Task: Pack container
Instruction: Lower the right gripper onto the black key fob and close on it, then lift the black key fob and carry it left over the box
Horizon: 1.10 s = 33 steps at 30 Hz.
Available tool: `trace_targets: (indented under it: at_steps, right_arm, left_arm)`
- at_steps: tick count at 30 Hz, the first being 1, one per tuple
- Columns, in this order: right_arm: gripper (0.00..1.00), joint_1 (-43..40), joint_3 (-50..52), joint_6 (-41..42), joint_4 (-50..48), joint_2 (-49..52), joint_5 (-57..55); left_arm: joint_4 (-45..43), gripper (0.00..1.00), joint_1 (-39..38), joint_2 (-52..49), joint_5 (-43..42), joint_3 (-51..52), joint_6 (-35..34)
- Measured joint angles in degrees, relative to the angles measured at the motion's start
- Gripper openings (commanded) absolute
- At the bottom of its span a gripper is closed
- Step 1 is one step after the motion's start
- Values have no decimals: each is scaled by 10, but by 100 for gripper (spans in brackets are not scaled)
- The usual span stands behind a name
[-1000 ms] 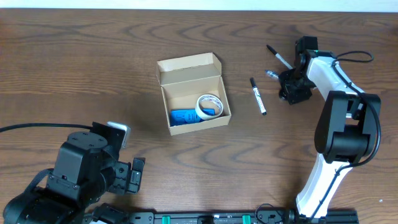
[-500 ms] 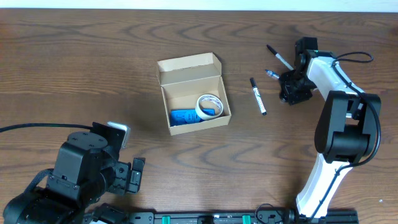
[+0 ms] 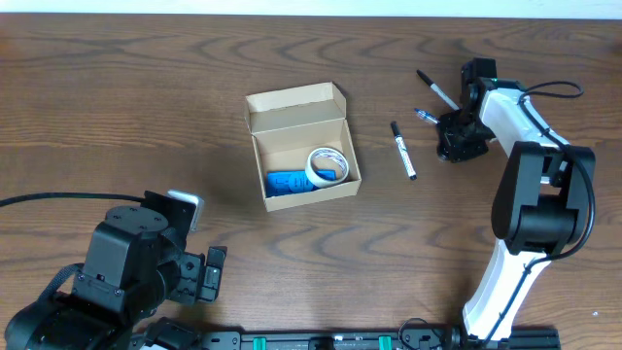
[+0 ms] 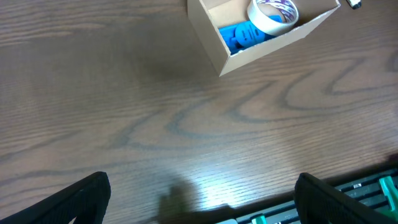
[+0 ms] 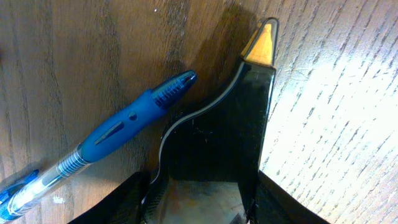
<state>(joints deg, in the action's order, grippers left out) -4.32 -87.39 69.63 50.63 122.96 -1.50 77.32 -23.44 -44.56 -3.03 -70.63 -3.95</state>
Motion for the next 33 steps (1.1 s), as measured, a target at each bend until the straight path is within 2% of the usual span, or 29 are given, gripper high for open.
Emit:
trace_targets:
  at_steps: [10,18,25,33]
  right_arm:
    - [39,0,-55,-21,51,27,5]
    - [38,11,-190,-67,125,33,5]
    - [35,62,-309,-136,152,33,37]
    - [32,158,-373,-212,178,33,94]
  left_arm:
    - [0,95,0,0,0,0,0]
    - [0,95,0,0,0,0,3]
    - [0,95,0,0,0,0,4]
    - [0,95,0,0,0,0,8]
